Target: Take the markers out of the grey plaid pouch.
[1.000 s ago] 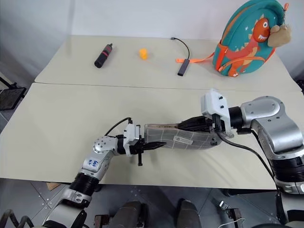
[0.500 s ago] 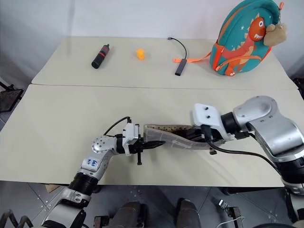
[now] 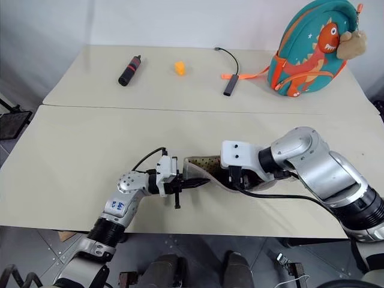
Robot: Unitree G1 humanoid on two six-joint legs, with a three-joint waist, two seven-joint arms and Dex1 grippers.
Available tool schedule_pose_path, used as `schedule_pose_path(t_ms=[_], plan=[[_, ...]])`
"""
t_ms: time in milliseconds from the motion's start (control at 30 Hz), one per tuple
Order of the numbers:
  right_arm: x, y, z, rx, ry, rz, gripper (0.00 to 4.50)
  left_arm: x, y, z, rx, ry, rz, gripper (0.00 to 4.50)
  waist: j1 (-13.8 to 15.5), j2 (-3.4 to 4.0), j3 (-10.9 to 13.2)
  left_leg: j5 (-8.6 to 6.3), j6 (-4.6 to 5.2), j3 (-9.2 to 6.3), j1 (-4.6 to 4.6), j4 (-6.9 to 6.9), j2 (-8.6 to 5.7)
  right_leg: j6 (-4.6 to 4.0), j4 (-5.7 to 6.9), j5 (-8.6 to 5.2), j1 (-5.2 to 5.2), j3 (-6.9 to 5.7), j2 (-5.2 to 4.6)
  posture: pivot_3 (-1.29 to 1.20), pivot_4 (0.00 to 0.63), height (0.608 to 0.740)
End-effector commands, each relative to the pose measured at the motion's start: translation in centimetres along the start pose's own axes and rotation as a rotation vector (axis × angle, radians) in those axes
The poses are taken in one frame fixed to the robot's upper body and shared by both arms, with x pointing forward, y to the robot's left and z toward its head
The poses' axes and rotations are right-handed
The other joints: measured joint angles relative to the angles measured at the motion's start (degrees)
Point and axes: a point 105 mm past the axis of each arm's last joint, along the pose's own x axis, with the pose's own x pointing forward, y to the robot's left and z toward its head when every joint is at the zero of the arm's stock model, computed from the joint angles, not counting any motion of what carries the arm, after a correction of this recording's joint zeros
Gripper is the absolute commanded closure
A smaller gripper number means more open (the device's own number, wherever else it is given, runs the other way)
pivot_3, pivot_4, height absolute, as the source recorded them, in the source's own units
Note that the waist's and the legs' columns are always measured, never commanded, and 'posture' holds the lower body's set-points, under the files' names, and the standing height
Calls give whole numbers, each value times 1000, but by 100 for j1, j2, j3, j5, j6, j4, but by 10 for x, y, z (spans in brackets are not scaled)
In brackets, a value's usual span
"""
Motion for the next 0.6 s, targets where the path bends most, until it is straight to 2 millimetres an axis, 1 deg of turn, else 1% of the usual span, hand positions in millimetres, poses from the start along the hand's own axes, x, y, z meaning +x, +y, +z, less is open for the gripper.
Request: schedule_pose_path(t_ms=[33,267,400,500,533,600], plan=[[9,-2,-9,-12,37,4,2168,2,0,9,26,-34,4,4500,-2,0,0,0,0,5,0,0,0,0,0,0,0,0,0,0,150,740],[28,0,-15,-32,100,57,2168,4,0,9,20,-37,1,4500,-13,0,-1,0,0,13,2,0,1,0,1,0,1,0,1,0,150,740],[51,0,-26,12,126,83,2168,6,0,9,16,-42,0,4500,-34,-8,-9,0,0,16,5,0,2,0,2,0,3,0,3,0,150,740],[55,3,-28,-9,141,106,2168,7,-1,9,15,-44,-1,4500,-53,-9,-11,0,-1,17,7,-1,3,0,3,0,5,0,4,0,150,740],[55,4,-27,-32,142,109,2343,7,-1,9,16,-44,0,4500,-57,-10,-12,1,-1,17,7,-1,3,0,2,0,5,0,4,0,150,740],[56,3,-26,-50,137,109,2832,6,0,10,16,-42,2,4500,-68,-11,-13,0,-1,17,8,0,3,0,2,0,6,0,4,0,150,740]])
